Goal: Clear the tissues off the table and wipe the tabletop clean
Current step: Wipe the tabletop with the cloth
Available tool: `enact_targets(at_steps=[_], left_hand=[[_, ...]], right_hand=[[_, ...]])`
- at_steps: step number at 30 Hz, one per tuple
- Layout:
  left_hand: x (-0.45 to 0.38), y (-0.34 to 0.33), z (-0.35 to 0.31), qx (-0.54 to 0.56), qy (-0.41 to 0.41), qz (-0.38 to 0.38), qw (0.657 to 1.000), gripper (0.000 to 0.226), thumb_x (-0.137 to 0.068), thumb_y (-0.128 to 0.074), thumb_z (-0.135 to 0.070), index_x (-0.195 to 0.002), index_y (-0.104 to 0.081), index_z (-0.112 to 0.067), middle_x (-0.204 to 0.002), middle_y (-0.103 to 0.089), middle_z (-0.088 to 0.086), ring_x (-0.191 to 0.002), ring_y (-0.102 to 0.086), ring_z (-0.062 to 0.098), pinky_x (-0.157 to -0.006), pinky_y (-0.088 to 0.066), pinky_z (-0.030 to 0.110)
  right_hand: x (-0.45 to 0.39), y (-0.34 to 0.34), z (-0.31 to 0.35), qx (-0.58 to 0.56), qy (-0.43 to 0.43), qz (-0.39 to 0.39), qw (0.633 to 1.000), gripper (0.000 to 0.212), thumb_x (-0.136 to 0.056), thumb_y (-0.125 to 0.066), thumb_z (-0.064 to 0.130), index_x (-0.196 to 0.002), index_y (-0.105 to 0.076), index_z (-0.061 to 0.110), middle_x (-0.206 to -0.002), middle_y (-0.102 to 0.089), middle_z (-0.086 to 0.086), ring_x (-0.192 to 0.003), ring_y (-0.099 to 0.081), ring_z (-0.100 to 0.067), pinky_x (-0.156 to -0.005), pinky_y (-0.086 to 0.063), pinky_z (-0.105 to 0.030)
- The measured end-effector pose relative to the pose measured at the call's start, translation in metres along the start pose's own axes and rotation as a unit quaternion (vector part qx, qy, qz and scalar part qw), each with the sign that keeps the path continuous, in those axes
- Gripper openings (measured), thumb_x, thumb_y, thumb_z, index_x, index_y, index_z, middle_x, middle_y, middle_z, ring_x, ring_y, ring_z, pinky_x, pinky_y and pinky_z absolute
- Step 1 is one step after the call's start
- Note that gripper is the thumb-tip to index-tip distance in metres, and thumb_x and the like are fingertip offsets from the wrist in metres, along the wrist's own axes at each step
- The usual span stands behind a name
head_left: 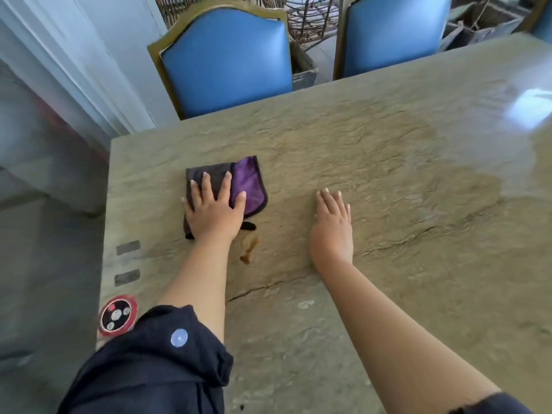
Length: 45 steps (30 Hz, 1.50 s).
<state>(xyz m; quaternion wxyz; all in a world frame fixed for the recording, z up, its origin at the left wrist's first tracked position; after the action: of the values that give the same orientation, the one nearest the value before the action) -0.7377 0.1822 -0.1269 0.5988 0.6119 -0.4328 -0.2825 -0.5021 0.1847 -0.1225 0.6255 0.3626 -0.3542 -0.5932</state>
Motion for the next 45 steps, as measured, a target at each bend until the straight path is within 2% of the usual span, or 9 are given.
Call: enact_targets(at_steps=[7, 13, 18, 20, 23, 27, 36, 40, 45], left_hand=[[0.07, -0.015, -0.032, -0.042, -0.228, -0.031, 0.972, 0.065, -0.087, -0.012, -0.073, -0.148, -0.004, -0.051, -0.163, 0.004, -0.007, -0.15, 0.007, 0.022, -0.119, 0.003, 0.048], [0.046, -0.009, -0.031, -0.008, -0.118, -0.041, 0.992, 0.06, -0.093, -0.021, -0.066, -0.149, -0.008, -0.049, -0.163, 0.002, -0.006, -0.15, 0.007, 0.022, -0.12, 0.007, 0.048], [0.097, -0.022, -0.044, -0.012, -0.218, -0.013, 0.976, 0.061, -0.093, -0.022, -0.065, -0.15, -0.007, -0.048, -0.162, 0.008, -0.009, -0.15, 0.01, 0.02, -0.12, 0.006, 0.042], [0.099, -0.018, -0.036, 0.068, -0.246, 0.02, 0.967, 0.058, -0.096, -0.031, -0.057, -0.151, -0.017, -0.042, -0.163, -0.003, -0.008, -0.15, 0.002, 0.018, -0.121, 0.001, 0.039], [0.088, 0.014, 0.009, 0.241, -0.172, -0.081, 0.952, 0.048, -0.098, -0.042, -0.036, -0.145, -0.041, -0.026, -0.155, -0.034, 0.002, -0.144, -0.028, 0.022, -0.117, -0.019, 0.035], [0.083, 0.01, 0.086, 0.169, -0.024, -0.095, 0.981, 0.051, -0.102, -0.022, -0.036, -0.15, -0.03, -0.021, -0.16, -0.023, 0.001, -0.148, -0.014, 0.016, -0.122, -0.006, 0.04], [0.088, 0.003, 0.096, 0.169, -0.048, -0.143, 0.974, 0.064, -0.093, -0.019, -0.035, -0.154, -0.018, -0.016, -0.161, -0.018, 0.001, -0.149, -0.01, 0.011, -0.122, 0.0, 0.035], [0.091, 0.008, 0.094, 0.234, -0.051, -0.149, 0.959, 0.063, -0.094, -0.022, -0.029, -0.154, -0.01, -0.018, -0.162, -0.015, 0.0, -0.148, -0.01, 0.012, -0.122, -0.005, 0.038], [0.091, 0.015, 0.107, 0.358, -0.037, -0.176, 0.916, 0.063, -0.092, -0.019, -0.028, -0.153, -0.018, -0.014, -0.16, -0.022, 0.004, -0.147, -0.018, 0.015, -0.121, -0.017, 0.036]], right_hand=[[0.025, 0.004, 0.005, -0.061, 0.029, 0.016, 0.998, 0.061, -0.092, -0.03, -0.006, -0.15, -0.028, 0.011, -0.161, -0.018, -0.002, -0.15, -0.004, -0.015, -0.122, 0.001, -0.029], [0.044, 0.011, -0.003, -0.062, 0.042, 0.048, 0.996, 0.063, -0.092, -0.031, -0.008, -0.151, -0.027, 0.011, -0.161, -0.015, 0.002, -0.149, -0.003, -0.011, -0.121, -0.001, -0.025], [0.057, 0.019, 0.004, -0.098, 0.012, -0.03, 0.995, 0.051, -0.092, -0.038, -0.002, -0.142, -0.042, 0.007, -0.15, -0.038, -0.008, -0.143, -0.025, -0.022, -0.119, -0.017, -0.033], [0.062, 0.019, 0.024, -0.084, 0.039, -0.064, 0.994, 0.051, -0.088, -0.04, -0.001, -0.139, -0.046, 0.007, -0.142, -0.044, -0.01, -0.138, -0.032, -0.027, -0.119, -0.02, -0.036], [0.063, 0.001, 0.068, -0.031, 0.158, -0.021, 0.987, 0.048, -0.092, -0.044, 0.007, -0.14, -0.045, 0.004, -0.147, -0.04, -0.014, -0.144, -0.025, -0.031, -0.121, -0.014, -0.04], [0.051, -0.044, 0.088, 0.094, 0.212, 0.124, 0.965, 0.062, -0.098, -0.027, 0.056, -0.154, -0.011, 0.034, -0.163, 0.001, 0.002, -0.149, 0.011, -0.025, -0.119, 0.008, -0.051], [-0.043, -0.061, 0.099, 0.14, -0.015, 0.087, 0.986, 0.066, -0.095, -0.014, 0.06, -0.154, 0.0, 0.034, -0.162, 0.013, 0.001, -0.147, 0.02, -0.03, -0.112, 0.011, -0.064], [-0.043, -0.091, 0.161, 0.153, 0.142, 0.136, 0.969, 0.063, -0.095, -0.017, 0.061, -0.153, -0.003, 0.038, -0.163, 0.01, 0.005, -0.147, 0.019, -0.028, -0.113, 0.012, -0.061], [0.033, -0.093, 0.172, 0.169, 0.405, 0.164, 0.884, 0.054, -0.098, -0.018, 0.058, -0.15, -0.008, 0.047, -0.162, 0.0, 0.013, -0.15, 0.009, -0.018, -0.119, 0.006, -0.051]])
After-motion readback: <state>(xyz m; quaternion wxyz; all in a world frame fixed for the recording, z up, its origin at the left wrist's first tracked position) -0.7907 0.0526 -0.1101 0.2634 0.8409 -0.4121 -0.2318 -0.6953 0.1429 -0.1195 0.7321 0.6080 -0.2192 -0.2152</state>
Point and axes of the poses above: each hand's wrist, its own x-axis away from the middle knuckle, its own y-axis out of the back of the hand, z = x × y, the point moved 7 cm from there along -x, towards the middle knuckle
